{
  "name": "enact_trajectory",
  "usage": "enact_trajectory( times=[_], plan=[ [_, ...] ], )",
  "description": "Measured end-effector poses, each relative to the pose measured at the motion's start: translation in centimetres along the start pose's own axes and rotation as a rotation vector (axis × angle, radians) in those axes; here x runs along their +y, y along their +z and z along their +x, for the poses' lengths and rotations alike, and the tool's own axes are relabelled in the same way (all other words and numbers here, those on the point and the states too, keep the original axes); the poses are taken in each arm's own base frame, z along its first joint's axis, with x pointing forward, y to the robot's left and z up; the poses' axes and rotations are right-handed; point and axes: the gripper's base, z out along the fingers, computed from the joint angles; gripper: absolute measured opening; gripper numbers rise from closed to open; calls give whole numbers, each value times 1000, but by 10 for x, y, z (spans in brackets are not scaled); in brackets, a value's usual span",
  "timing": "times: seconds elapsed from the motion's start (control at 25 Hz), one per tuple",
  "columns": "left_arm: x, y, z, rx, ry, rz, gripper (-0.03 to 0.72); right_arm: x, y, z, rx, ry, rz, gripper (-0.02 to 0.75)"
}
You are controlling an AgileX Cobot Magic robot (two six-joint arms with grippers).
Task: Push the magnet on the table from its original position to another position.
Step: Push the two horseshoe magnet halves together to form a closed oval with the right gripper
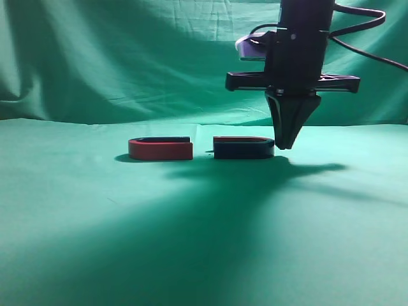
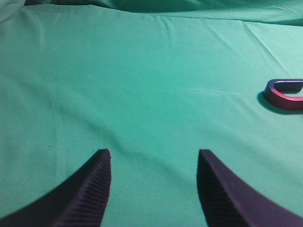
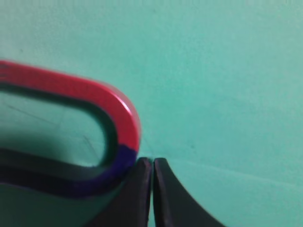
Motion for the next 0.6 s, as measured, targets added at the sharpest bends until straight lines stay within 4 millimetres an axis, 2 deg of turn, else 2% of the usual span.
enact_trajectory(
  times=[0.6],
  plan=[
    [0,0,0,0,0,0,372,7,1,-9,-94,29,-68,0]
  ],
)
